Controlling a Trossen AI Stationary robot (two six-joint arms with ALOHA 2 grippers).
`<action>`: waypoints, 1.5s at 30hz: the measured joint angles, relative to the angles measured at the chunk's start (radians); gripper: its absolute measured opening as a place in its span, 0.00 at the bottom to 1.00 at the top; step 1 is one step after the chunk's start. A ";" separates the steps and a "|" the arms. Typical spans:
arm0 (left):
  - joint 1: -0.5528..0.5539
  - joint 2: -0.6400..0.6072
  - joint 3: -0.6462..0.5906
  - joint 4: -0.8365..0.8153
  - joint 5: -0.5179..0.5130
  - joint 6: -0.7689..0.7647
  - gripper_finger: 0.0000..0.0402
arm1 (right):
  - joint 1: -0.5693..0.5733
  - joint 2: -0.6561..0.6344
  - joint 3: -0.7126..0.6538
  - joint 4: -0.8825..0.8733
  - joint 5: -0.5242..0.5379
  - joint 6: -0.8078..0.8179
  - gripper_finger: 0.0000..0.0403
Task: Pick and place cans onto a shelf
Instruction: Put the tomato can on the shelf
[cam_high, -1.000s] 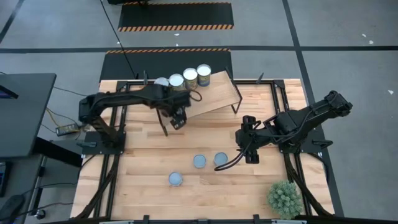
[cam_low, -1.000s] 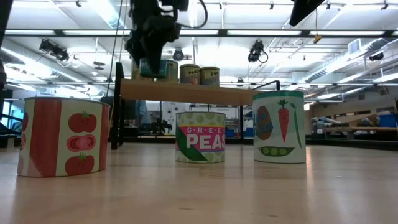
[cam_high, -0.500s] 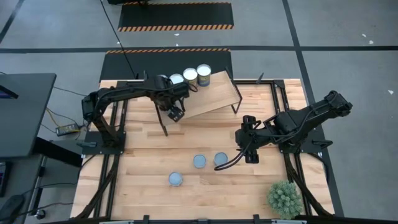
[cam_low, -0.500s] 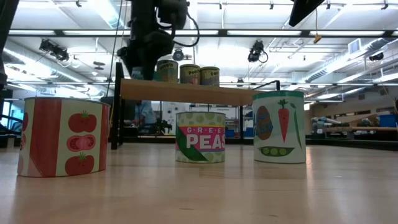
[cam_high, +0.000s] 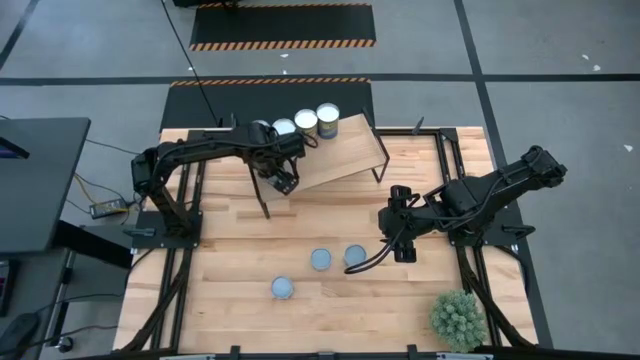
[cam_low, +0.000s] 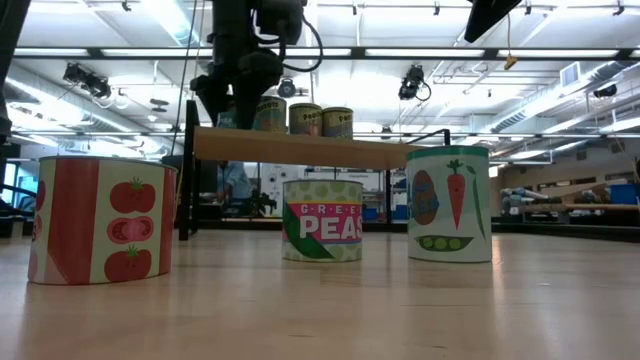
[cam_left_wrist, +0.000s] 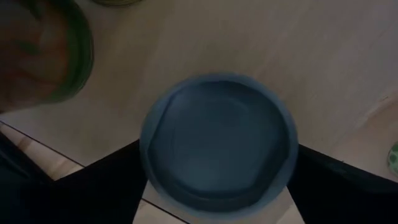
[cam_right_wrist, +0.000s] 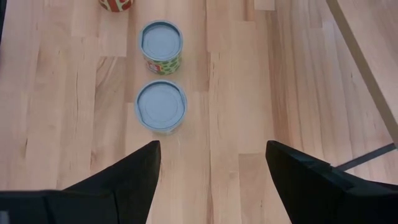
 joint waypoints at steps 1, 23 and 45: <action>0.000 0.000 0.000 -0.002 0.000 0.001 0.87 | 0.000 0.000 0.000 0.000 0.000 0.000 0.74; -0.056 -0.011 0.194 0.001 -0.159 0.129 0.89 | 0.000 0.000 0.000 0.010 -0.006 -0.010 0.74; -0.363 -0.088 0.066 0.005 -0.138 0.353 0.89 | 0.000 -0.001 0.000 0.027 -0.034 0.009 0.74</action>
